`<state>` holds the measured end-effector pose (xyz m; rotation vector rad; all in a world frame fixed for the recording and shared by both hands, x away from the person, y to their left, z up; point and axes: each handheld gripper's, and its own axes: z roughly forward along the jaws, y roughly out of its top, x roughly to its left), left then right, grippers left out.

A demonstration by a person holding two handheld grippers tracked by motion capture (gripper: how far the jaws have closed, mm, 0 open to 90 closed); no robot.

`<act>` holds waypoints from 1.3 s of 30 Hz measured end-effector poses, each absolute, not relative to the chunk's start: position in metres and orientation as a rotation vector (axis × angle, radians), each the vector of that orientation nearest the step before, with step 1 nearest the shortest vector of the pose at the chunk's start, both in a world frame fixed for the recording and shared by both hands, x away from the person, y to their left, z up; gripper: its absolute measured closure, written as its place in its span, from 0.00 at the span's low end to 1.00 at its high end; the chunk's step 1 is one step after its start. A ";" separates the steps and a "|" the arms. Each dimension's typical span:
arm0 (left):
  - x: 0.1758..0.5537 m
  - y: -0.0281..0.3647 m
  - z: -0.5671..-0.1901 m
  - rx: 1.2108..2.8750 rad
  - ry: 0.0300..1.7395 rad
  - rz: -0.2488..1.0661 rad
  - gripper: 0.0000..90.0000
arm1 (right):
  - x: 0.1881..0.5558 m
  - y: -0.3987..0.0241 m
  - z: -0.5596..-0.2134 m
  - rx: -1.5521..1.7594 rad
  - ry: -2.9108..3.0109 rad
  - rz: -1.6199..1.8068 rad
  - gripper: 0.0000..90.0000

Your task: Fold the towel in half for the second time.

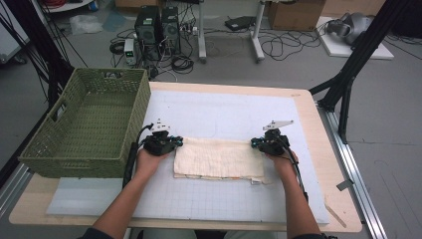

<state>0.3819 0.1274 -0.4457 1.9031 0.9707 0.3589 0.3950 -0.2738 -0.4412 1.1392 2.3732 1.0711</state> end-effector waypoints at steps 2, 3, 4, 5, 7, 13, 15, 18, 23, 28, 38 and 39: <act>0.380 0.128 -0.441 1.866 0.952 0.388 0.94 | 0.394 -0.275 -0.438 1.126 2.330 1.090 0.94; 0.380 0.128 -0.440 1.852 0.946 0.397 0.94 | 0.394 -0.276 -0.435 1.118 2.296 1.112 0.94; 0.379 0.129 -0.438 1.832 0.936 0.404 0.94 | 0.393 -0.276 -0.433 1.108 2.278 1.118 0.94; 0.378 0.130 -0.437 1.828 0.928 0.416 0.94 | 0.392 -0.276 -0.431 1.098 2.259 1.127 0.94; 0.378 0.131 -0.436 1.818 0.920 0.417 0.94 | 0.391 -0.276 -0.430 1.095 2.249 1.136 0.94; 0.371 0.131 -0.434 1.812 0.906 0.396 0.94 | 0.379 -0.279 -0.430 1.075 2.231 1.177 0.94; 0.368 0.131 -0.434 1.814 0.895 0.398 0.94 | 0.372 -0.280 -0.428 1.079 2.234 1.176 0.94; 0.364 0.131 -0.433 1.813 0.887 0.398 0.94 | 0.364 -0.280 -0.421 1.031 2.211 1.190 0.94; 0.354 0.133 -0.429 1.809 0.868 0.400 0.94 | 0.352 -0.282 -0.419 1.007 2.207 1.224 0.94; 0.343 0.131 -0.427 1.826 0.835 0.399 0.94 | 0.339 -0.283 -0.421 0.988 2.211 1.242 0.94; 0.326 0.130 -0.430 1.870 0.820 0.394 0.93 | 0.313 -0.287 -0.424 0.950 2.209 1.273 0.93; 0.324 0.131 -0.431 1.872 0.822 0.388 0.93 | 0.311 -0.288 -0.424 0.950 2.211 1.275 0.93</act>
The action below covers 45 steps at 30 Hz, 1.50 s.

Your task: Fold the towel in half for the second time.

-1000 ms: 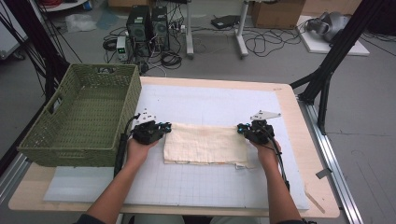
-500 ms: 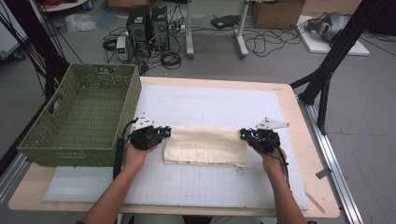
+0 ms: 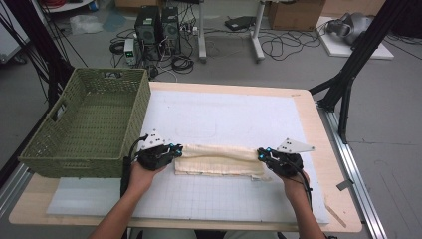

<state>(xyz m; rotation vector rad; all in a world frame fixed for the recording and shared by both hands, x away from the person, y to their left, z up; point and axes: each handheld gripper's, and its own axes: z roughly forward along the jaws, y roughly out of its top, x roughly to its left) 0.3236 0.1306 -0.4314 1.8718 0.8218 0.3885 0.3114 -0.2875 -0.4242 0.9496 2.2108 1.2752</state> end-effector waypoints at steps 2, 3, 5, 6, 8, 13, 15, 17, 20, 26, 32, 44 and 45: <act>0.319 0.131 -0.433 1.878 0.822 0.382 0.93 | 0.307 -0.288 -0.425 0.941 2.218 1.269 0.93; 0.317 0.132 -0.433 1.879 0.822 0.382 0.93 | 0.305 -0.288 -0.426 0.942 2.223 1.273 0.93; 0.313 0.132 -0.434 1.895 0.819 0.383 0.93 | 0.303 -0.288 -0.427 0.930 2.227 1.268 0.93; 0.311 0.132 -0.435 1.900 0.821 0.385 0.93 | 0.300 -0.288 -0.428 0.934 2.232 1.266 0.93; 0.306 0.132 -0.437 1.911 0.820 0.378 0.93 | 0.297 -0.288 -0.430 0.928 2.245 1.255 0.93; 0.302 0.135 -0.436 1.875 0.866 0.343 0.76 | 0.292 -0.289 -0.433 0.915 2.266 1.232 0.93; 0.302 0.138 -0.425 1.789 0.896 0.326 0.59 | 0.291 -0.289 -0.433 0.917 2.269 1.231 0.93; 0.302 0.138 -0.417 1.730 0.893 0.324 0.52 | 0.290 -0.290 -0.433 0.916 2.265 1.231 0.93; 0.305 0.135 -0.410 1.703 0.869 0.335 0.52 | 0.289 -0.289 -0.432 0.904 2.274 1.221 0.93; 0.312 0.123 -0.428 1.806 0.921 0.304 0.60 | 0.285 -0.290 -0.428 0.918 2.259 1.256 0.75; 0.312 0.113 -0.437 1.881 0.915 0.320 0.67 | 0.280 -0.291 -0.402 0.973 2.063 1.358 0.66; 0.310 0.106 -0.448 2.027 0.881 0.375 0.76 | 0.297 -0.254 -0.443 1.005 2.291 1.137 0.71; 0.310 0.106 -0.448 2.033 0.879 0.379 0.77 | 0.296 -0.257 -0.445 1.010 2.294 1.121 0.72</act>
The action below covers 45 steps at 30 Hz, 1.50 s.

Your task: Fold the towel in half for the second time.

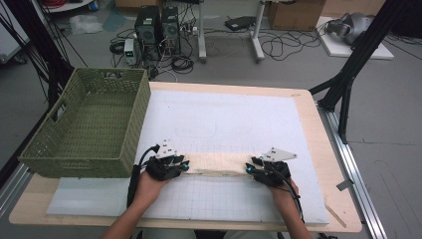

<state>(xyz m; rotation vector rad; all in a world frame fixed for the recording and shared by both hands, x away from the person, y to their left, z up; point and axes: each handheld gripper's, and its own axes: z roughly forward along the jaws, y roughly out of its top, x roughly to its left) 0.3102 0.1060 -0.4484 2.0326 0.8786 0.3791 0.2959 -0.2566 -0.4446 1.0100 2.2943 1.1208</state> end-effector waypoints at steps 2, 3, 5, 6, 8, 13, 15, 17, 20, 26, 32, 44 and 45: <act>0.310 0.106 -0.448 2.039 0.879 0.384 0.78 | 0.294 -0.262 -0.446 1.011 2.301 1.095 0.72; 0.309 0.106 -0.448 2.048 0.872 0.386 0.78 | 0.293 -0.263 -0.446 1.014 2.304 1.087 0.72; 0.308 0.106 -0.448 2.053 0.866 0.392 0.79 | 0.291 -0.270 -0.447 1.022 2.303 1.077 0.71; 0.308 0.106 -0.448 2.058 0.864 0.393 0.79 | 0.290 -0.272 -0.447 1.018 2.299 1.075 0.70; 0.307 0.106 -0.449 2.062 0.858 0.404 0.79 | 0.288 -0.274 -0.449 1.010 2.296 1.074 0.70; 0.306 0.105 -0.449 2.068 0.855 0.419 0.80 | 0.285 -0.271 -0.450 0.983 2.284 1.047 0.69; 0.306 0.105 -0.449 2.069 0.854 0.422 0.80 | 0.284 -0.270 -0.451 0.978 2.275 1.034 0.68; 0.307 0.106 -0.448 2.064 0.862 0.419 0.78 | 0.283 -0.269 -0.450 0.992 2.269 1.037 0.64; 0.307 0.113 -0.442 2.010 0.877 0.419 0.73 | 0.283 -0.272 -0.445 1.005 2.258 1.087 0.56; 0.306 0.122 -0.435 1.934 0.842 0.365 0.73 | 0.279 -0.290 -0.425 1.026 2.132 1.265 0.63; 0.305 0.117 -0.443 2.043 0.827 0.366 0.82 | 0.281 -0.290 -0.435 1.007 2.239 1.203 0.76; 0.303 0.112 -0.445 2.122 0.791 0.446 0.85 | 0.286 -0.297 -0.446 1.095 2.314 1.138 0.72; 0.303 0.113 -0.444 2.122 0.797 0.444 0.85 | 0.286 -0.298 -0.444 1.096 2.303 1.146 0.71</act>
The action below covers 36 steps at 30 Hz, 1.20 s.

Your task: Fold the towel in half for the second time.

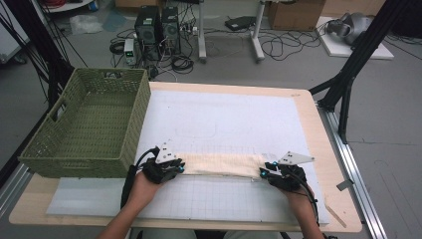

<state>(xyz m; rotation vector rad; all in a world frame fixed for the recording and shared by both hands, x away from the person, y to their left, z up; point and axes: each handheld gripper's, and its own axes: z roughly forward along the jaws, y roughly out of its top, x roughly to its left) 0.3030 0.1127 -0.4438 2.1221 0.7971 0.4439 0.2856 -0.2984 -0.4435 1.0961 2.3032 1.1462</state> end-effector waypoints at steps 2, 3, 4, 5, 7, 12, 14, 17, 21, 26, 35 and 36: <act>0.304 0.117 -0.441 2.090 0.815 0.440 0.80 | 0.283 -0.302 -0.437 1.080 2.260 1.188 0.69; 0.305 0.119 -0.440 2.066 0.827 0.435 0.75 | 0.282 -0.304 -0.433 1.077 2.230 1.215 0.67; 0.306 0.124 -0.436 2.013 0.850 0.439 0.73 | 0.280 -0.306 -0.430 1.074 2.211 1.234 0.65; 0.307 0.127 -0.434 1.987 0.857 0.441 0.68 | 0.278 -0.310 -0.425 1.069 2.177 1.263 0.62; 0.307 0.133 -0.429 1.905 0.870 0.448 0.66 | 0.276 -0.314 -0.420 1.056 2.145 1.262 0.58; 0.308 0.142 -0.420 1.786 0.871 0.465 0.58 | 0.272 -0.327 -0.411 1.067 2.047 1.260 0.44; 0.309 0.143 -0.419 1.755 0.873 0.463 0.52 | 0.272 -0.330 -0.410 1.080 2.032 1.251 0.40; 0.309 0.143 -0.417 1.725 0.895 0.466 0.41 | 0.272 -0.332 -0.410 1.077 2.025 1.220 0.35; 0.309 0.145 -0.414 1.663 0.915 0.455 0.22 | 0.273 -0.333 -0.409 1.086 2.007 1.200 0.23; 0.308 0.144 -0.412 1.661 0.877 0.456 0.21 | 0.272 -0.333 -0.407 1.075 1.984 1.224 0.16; 0.306 0.148 -0.410 1.643 0.854 0.470 0.22 | 0.273 -0.335 -0.404 1.077 1.985 1.187 0.12; 0.307 0.148 -0.411 1.647 0.854 0.467 0.22 | 0.273 -0.335 -0.404 1.075 1.986 1.185 0.12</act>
